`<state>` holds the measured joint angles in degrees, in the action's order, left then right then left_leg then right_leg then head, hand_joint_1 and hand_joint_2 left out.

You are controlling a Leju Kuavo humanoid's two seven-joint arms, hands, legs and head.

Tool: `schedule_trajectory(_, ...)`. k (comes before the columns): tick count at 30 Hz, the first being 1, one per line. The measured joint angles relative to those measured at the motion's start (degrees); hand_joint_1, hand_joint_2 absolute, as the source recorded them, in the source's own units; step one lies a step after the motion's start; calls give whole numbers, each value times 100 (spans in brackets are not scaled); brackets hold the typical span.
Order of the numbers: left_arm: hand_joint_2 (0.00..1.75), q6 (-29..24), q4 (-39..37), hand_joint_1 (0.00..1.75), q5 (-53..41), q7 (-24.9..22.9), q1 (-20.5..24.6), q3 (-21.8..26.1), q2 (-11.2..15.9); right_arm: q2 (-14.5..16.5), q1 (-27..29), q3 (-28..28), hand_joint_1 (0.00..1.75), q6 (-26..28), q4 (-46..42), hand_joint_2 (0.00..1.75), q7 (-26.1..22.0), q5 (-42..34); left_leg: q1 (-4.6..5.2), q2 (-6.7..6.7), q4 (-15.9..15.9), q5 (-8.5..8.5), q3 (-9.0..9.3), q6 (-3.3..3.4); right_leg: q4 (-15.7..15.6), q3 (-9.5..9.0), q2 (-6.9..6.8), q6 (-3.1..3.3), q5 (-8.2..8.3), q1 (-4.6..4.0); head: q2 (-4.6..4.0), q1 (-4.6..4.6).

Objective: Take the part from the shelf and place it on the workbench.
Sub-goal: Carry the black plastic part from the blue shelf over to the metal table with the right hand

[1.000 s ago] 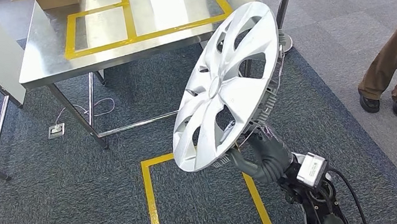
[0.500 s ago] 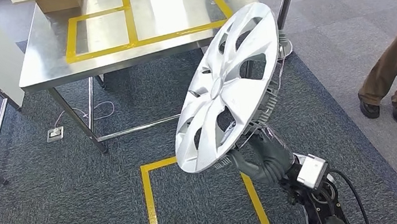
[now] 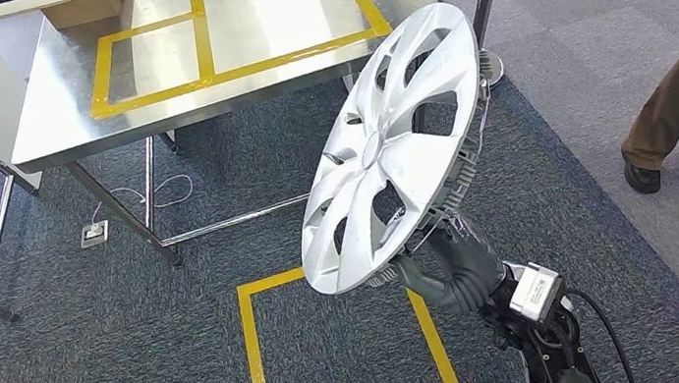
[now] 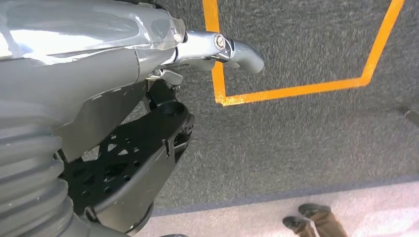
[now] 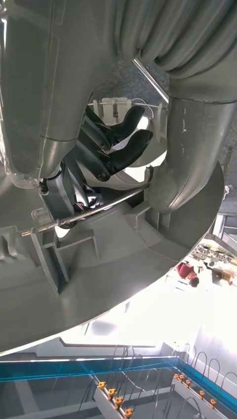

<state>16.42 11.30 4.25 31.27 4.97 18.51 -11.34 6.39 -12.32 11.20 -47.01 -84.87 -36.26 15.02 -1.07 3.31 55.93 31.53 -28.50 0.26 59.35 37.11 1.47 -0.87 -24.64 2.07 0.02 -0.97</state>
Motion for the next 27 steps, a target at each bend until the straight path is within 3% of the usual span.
schedule_trajectory(2,175,45,0,0,14,8,-2,0,13,0,8,-1,175,0,-1,175,0,0,22,-5,-11,15,7,-8,-20,-7,-2,-25,3,24,0,-8)
schedule_trajectory(4,175,66,0,0,31,11,-2,1,24,-1,24,-2,175,0,-8,175,-1,-1,57,-20,-141,-4,53,42,16,-41,-12,-94,122,30,0,-11)
schedule_trajectory(6,175,99,1,0,44,11,-3,4,23,-3,36,-3,175,-1,-19,175,0,-1,50,-33,-326,-50,220,109,89,-41,-36,-177,225,22,-1,-9)
schedule_trajectory(8,175,147,2,0,60,8,-8,6,14,-5,31,-1,175,-37,-31,175,-2,-2,20,-43,-398,-50,384,127,331,77,-64,-232,70,14,-2,25)
schedule_trajectory(10,175,184,1,0,80,4,-22,7,4,-9,32,1,175,-88,-39,175,-7,-4,4,-61,-400,12,466,119,940,388,-78,-287,-240,13,-2,56)
schedule_trajectory(12,175,202,0,0,91,3,-45,7,-3,-15,41,1,175,-130,-39,175,-8,-3,-33,-68,-395,100,576,79,1347,664,-83,-342,-356,28,-2,52)
schedule_trajectory(13,175,206,0,0,91,3,-57,8,-7,-18,44,1,175,-150,-39,175,-8,-3,-69,-58,-390,158,654,39,1250,657,-86,-371,-294,45,-2,53)
schedule_trajectory(16,175,204,0,0,91,13,-85,9,-8,-33,54,4,175,-172,-31,175,-3,-1,-171,-10,-337,425,898,-153,335,321,-126,-504,131,127,-2,97)
schedule_trajectory(18,175,165,1,0,88,31,-82,10,5,-44,62,5,175,-174,-23,175,-1,-4,-174,4,-296,563,924,-270,181,292,-138,-376,252,128,-2,132)
schedule_trajectory(19,175,103,2,0,80,39,-69,10,6,-42,59,5,175,-175,-26,175,-2,-7,-178,5,-278,560,911,-300,221,326,-128,-261,189,111,-2,128)
schedule_trajectory(20,175,3,3,0,63,45,-52,9,7,-33,55,2,175,-176,-36,175,-2,-10,-180,3,-197,498,859,-323,242,334,-124,-163,143,108,-2,100)
schedule_trajectory(21,175,-127,4,0,38,41,-36,8,3,-27,54,-4,175,-177,-44,175,-3,-12,-185,-41,10,382,739,-329,230,314,-134,-117,93,106,-2,74)
schedule_trajectory(23,175,-398,3,0,-6,-12,-9,7,-7,-26,80,-27,175,-177,-53,175,-2,-10,-175,-171,751,237,262,-338,164,186,-153,-51,-5,101,-2,31)
schedule_trajectory(24,175,-487,2,0,-15,-49,-9,8,-9,-31,105,-40,175,-177,-51,175,-2,-9,-160,-241,1147,322,-34,-334,117,93,-161,-30,-50,90,-2,16)
schedule_trajectory(25,175,-545,1,0,-15,-81,-12,8,-10,-34,125,-51,175,-177,-50,175,-1,-7,-141,-274,1441,521,-294,-332,75,0,-167,-15,-98,74,-2,8)
schedule_trajectory(27,175,-600,-1,0,-14,-114,-19,8,-10,-34,143,-60,175,-177,-49,175,-2,-6,-103,-284,1657,857,-669,-301,27,-182,-167,15,-203,33,-2,-1)
